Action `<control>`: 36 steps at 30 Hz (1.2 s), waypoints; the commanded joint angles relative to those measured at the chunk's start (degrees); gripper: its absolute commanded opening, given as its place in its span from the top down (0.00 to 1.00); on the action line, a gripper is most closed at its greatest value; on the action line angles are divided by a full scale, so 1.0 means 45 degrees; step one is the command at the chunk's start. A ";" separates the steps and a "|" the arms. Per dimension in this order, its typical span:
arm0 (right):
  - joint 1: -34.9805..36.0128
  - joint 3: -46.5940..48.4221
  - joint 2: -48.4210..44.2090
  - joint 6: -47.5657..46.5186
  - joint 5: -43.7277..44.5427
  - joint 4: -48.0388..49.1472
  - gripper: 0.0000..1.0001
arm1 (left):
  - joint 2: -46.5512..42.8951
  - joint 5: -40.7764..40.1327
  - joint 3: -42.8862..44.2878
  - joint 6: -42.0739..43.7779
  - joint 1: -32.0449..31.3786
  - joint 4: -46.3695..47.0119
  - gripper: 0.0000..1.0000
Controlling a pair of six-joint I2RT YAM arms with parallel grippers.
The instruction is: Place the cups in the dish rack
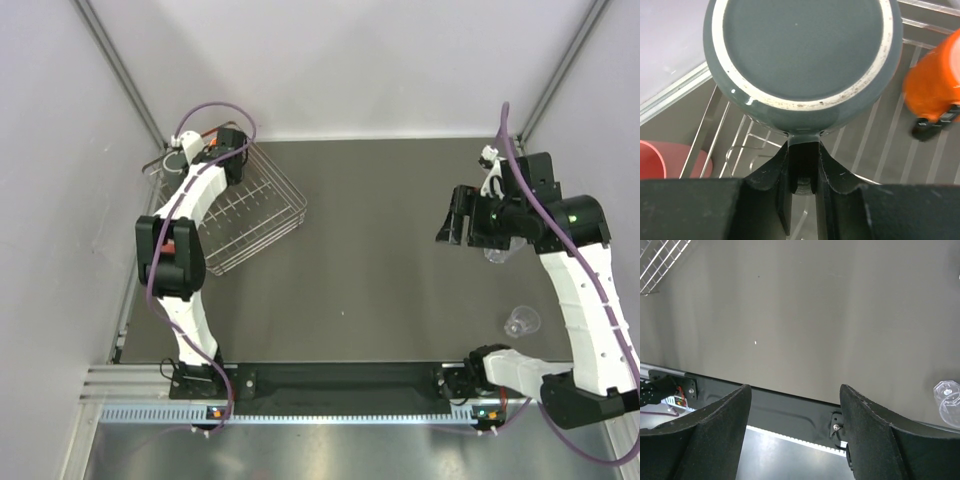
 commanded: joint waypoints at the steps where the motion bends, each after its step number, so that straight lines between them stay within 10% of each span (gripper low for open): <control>1: 0.0117 0.0318 0.0277 -0.0283 0.0285 -0.0060 0.29 | -0.0335 -0.0502 -0.1004 0.0095 0.0325 0.2810 1.00; 36: 0.0468 0.0768 0.1372 -0.0439 0.0461 0.0058 0.28 | 0.1461 0.0670 -0.2218 0.1895 0.1361 0.7448 1.00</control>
